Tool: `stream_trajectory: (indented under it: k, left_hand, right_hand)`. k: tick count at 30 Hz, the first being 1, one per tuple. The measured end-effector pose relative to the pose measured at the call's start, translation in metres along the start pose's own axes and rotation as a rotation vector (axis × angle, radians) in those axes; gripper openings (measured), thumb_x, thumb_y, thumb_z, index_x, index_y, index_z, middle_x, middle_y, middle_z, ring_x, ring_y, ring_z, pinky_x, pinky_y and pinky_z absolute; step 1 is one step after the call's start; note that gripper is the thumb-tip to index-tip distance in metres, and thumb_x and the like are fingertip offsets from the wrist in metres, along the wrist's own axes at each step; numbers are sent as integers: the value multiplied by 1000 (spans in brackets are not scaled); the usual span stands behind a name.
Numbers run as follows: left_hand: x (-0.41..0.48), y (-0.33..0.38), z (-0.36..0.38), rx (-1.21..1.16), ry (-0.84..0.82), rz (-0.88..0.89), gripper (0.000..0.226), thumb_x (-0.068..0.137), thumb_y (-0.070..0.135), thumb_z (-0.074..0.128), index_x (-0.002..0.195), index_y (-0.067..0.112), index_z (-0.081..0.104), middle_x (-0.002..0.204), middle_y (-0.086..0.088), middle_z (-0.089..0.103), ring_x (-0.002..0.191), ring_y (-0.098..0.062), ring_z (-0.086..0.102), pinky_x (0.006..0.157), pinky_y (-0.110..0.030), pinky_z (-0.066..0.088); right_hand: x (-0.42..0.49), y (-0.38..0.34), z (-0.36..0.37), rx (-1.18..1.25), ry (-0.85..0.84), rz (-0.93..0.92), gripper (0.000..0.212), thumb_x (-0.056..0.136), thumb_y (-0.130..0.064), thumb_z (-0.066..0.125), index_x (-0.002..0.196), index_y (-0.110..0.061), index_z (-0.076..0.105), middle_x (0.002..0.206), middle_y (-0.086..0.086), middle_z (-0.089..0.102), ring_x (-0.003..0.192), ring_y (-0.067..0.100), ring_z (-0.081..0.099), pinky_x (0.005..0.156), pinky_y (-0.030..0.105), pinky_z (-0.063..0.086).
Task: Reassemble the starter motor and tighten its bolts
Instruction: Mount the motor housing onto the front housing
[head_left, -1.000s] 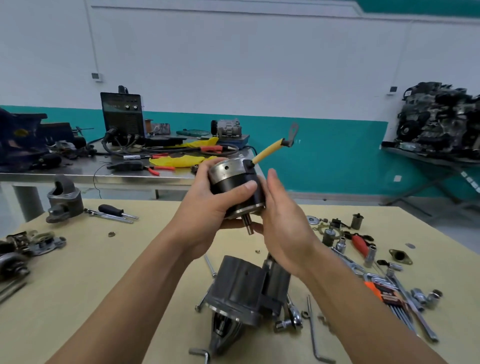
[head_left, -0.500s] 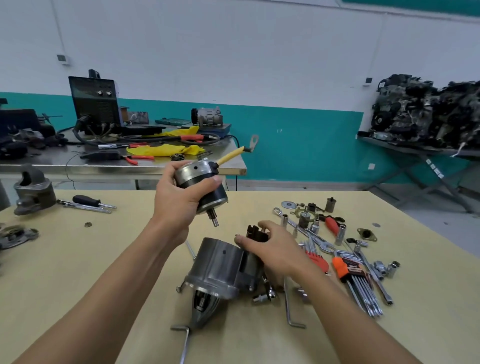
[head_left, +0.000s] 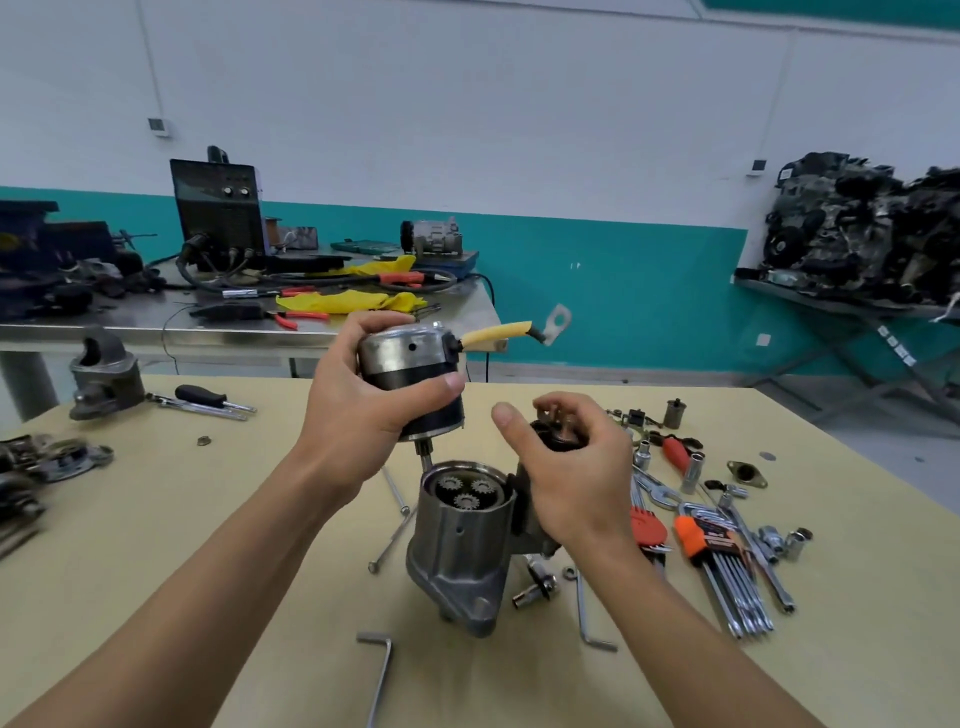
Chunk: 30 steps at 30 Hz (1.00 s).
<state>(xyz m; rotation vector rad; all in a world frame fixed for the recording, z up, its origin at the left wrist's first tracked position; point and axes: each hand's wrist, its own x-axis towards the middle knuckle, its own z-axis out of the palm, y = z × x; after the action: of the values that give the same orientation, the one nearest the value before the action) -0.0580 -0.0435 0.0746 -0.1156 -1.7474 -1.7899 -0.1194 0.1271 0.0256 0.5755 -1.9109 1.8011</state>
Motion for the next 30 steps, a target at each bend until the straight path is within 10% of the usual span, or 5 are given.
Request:
stream_trajectory:
  k: [6, 14, 20, 30]
  left_hand:
    - [-23, 4, 6, 19, -16, 107, 63, 58, 14, 87, 112, 24, 59, 104, 4, 68, 87, -13, 70, 65, -33, 61]
    - [-33, 1, 10, 66, -53, 166, 66, 53, 29, 89, 111, 27, 58, 95, 15, 69, 87, -14, 69, 77, -53, 62]
    - [-34, -9, 9, 154, -116, 236, 62, 57, 34, 88, 112, 33, 58, 101, 15, 68, 93, -13, 68, 78, -33, 59]
    - [-27, -24, 3, 52, -208, 195, 60, 65, 29, 85, 117, 32, 55, 106, 12, 68, 94, -11, 68, 76, -25, 56]
  right_hand:
    - [-11, -18, 8, 105, 21, -155, 53, 99, -51, 32, 76, -17, 66, 74, 13, 63, 71, 23, 57, 61, 29, 45]
    - [-9, -18, 9, 46, 7, -60, 65, 98, -53, 25, 81, -13, 73, 74, 22, 68, 74, 29, 63, 73, 50, 49]
    - [-8, -20, 10, 15, -24, -58, 62, 101, -56, 28, 54, -25, 55, 45, -9, 43, 43, 8, 38, 49, 36, 32]
    - [-5, -15, 5, 19, -121, 79, 64, 94, -68, 21, 54, -24, 44, 40, -9, 38, 42, 8, 36, 45, 26, 31]
